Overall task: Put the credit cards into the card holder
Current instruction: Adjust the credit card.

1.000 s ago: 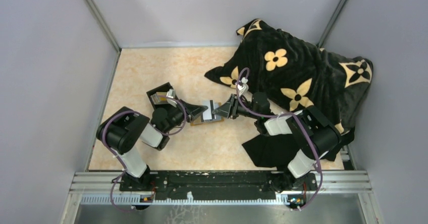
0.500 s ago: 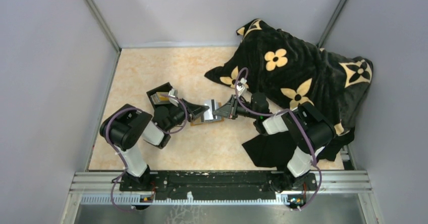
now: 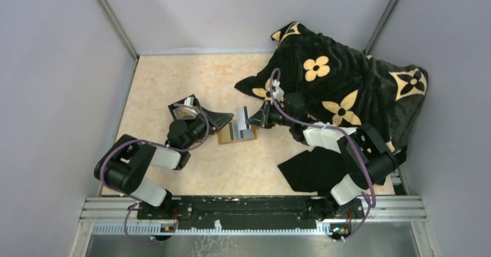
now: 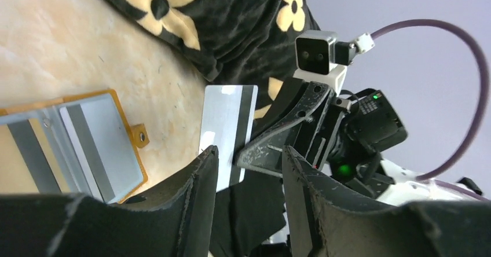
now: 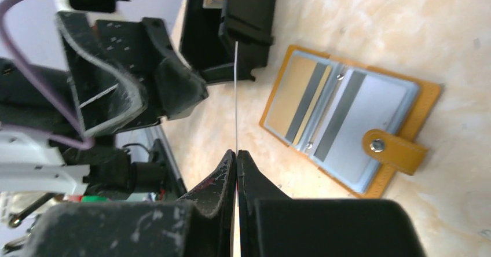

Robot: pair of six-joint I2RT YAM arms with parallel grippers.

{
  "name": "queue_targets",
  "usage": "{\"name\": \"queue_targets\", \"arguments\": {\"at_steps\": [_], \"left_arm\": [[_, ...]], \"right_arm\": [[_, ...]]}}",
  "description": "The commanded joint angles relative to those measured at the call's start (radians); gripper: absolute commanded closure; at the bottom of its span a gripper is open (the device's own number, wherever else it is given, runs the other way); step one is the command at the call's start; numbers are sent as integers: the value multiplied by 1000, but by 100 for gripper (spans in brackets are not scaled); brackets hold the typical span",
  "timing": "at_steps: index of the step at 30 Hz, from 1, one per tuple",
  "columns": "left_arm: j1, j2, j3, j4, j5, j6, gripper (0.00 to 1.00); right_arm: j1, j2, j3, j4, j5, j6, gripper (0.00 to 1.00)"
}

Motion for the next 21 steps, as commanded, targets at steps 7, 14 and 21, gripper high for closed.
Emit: {"name": "queue_targets", "arguments": {"at_steps": [7, 14, 21], "left_arm": [[-20, -250, 164, -802, -225, 401, 55], [-53, -213, 252, -1006, -304, 494, 72], [-91, -184, 304, -1111, -381, 539, 74]], "right_arm": [[86, 8, 307, -601, 383, -266, 100], [182, 68, 434, -764, 606, -328, 100], [244, 128, 517, -863, 737, -383, 100]]}}
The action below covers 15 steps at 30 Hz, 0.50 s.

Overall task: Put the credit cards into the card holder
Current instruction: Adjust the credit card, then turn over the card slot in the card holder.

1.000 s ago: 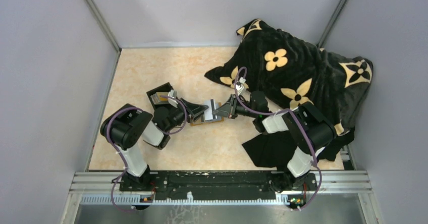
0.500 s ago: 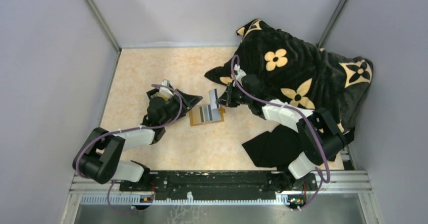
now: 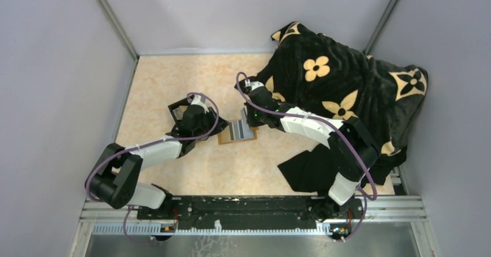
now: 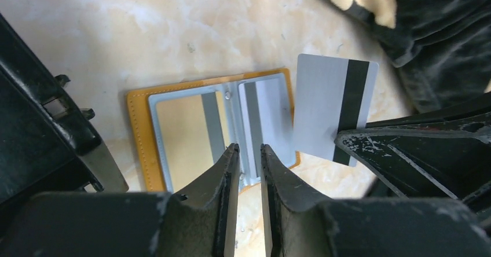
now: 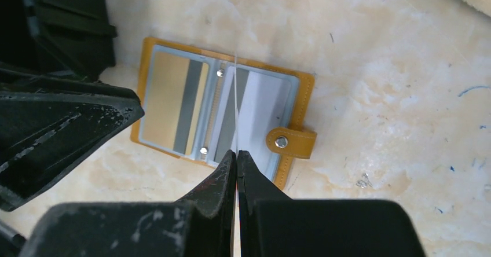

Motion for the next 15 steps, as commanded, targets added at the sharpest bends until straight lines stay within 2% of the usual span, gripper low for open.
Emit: {"name": "queue_targets", "arguments": {"at_steps": [1, 15], "left_arm": [[-23, 21, 50, -113, -80, 65, 74], [-62, 79, 101, -219, -156, 81, 77]], "right_arm": [[31, 29, 76, -74, 119, -49, 100], [90, 121, 182, -209, 201, -55, 100]]}}
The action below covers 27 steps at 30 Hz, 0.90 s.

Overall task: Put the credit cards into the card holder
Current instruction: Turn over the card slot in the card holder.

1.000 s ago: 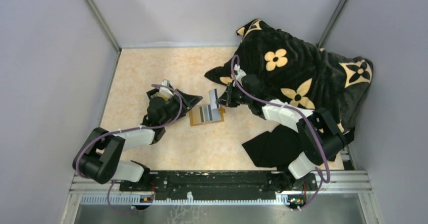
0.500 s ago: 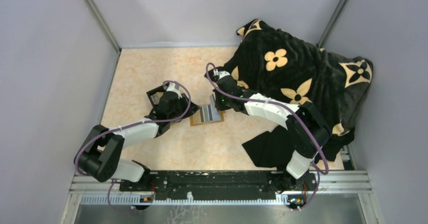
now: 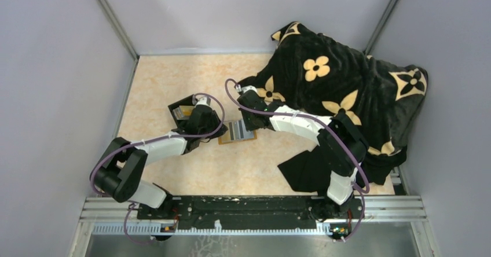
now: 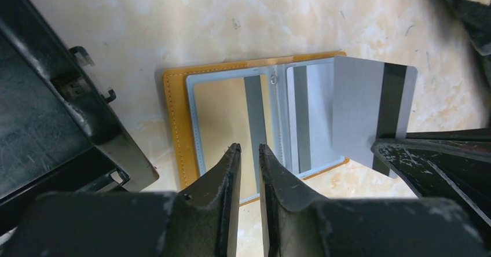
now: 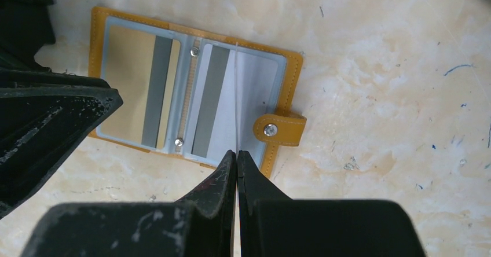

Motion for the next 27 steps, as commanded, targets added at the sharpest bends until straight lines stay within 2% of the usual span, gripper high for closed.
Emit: {"name": "queue_targets", "arguments": {"at_steps": [1, 18, 23, 27], "left_arm": [[-16, 17, 34, -48, -44, 20, 77], [-34, 47, 51, -118, -88, 16, 78], [-37, 55, 54, -126, -96, 15, 79], [-38, 64, 59, -131, -96, 16, 79]], "right_arm": [[18, 15, 58, -32, 52, -13, 100], [6, -21, 48, -61, 125, -1, 100], [-7, -38, 35, -59, 117, 0, 100], [-32, -57, 10, -30, 48, 23, 100]]}}
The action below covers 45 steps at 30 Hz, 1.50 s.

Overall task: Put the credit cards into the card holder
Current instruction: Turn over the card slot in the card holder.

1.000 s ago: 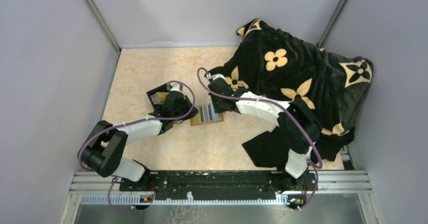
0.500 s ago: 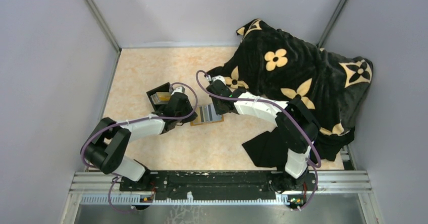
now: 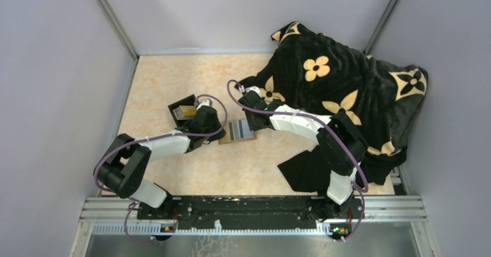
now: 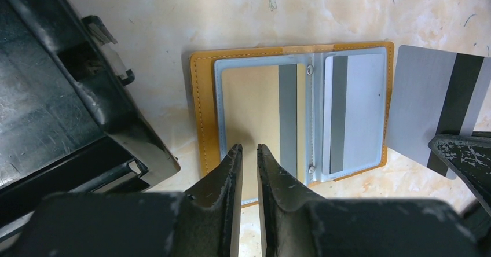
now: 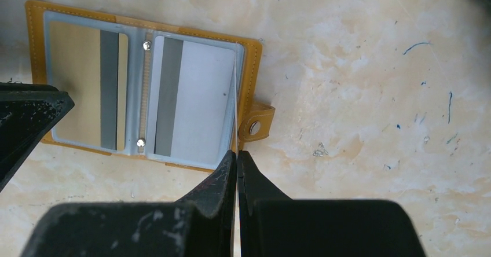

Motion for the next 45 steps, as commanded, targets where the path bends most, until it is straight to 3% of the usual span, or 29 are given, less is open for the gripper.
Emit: {"name": "queue_targets", "arguments": {"at_steps": [1, 7, 45], "left_arm": [[-8, 23, 29, -29, -18, 11, 79], [-10, 40, 35, -37, -19, 12, 79], [-24, 80, 33, -62, -44, -4, 82]], "right_arm": [[-29, -71, -4, 49, -56, 27, 100], [-86, -105, -58, 107, -171, 65, 100], [-210, -211, -250, 287, -339, 206, 100]]}}
